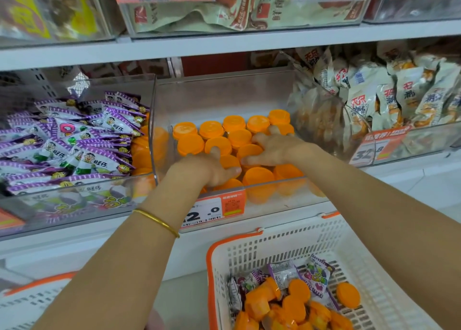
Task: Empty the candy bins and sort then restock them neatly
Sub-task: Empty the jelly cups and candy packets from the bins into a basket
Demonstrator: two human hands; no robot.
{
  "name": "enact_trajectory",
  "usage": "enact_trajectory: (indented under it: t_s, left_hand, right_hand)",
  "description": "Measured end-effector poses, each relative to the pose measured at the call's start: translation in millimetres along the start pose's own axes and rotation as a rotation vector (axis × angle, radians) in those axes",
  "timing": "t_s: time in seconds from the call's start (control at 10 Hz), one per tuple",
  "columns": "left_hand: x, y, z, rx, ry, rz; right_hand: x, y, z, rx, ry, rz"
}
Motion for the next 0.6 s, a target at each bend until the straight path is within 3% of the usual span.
enact_trajectory:
  t_s: [0.6]
  left_hand:
    - [-5.6, 6.2, 2.8, -0.008, -0.082, -0.073]
  right_hand:
    - [1.4, 1.4, 22.6, -0.031, -0.081, 0.115]
Point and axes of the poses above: each hand's wrist, its own z-axis towards the middle knuckle, its own x-axis out of the palm, y = z × x, the point moved 9 cm from there along z, towards the middle knuckle, and after that the axes turned 3 degrees about x, right-handed, at the moved point
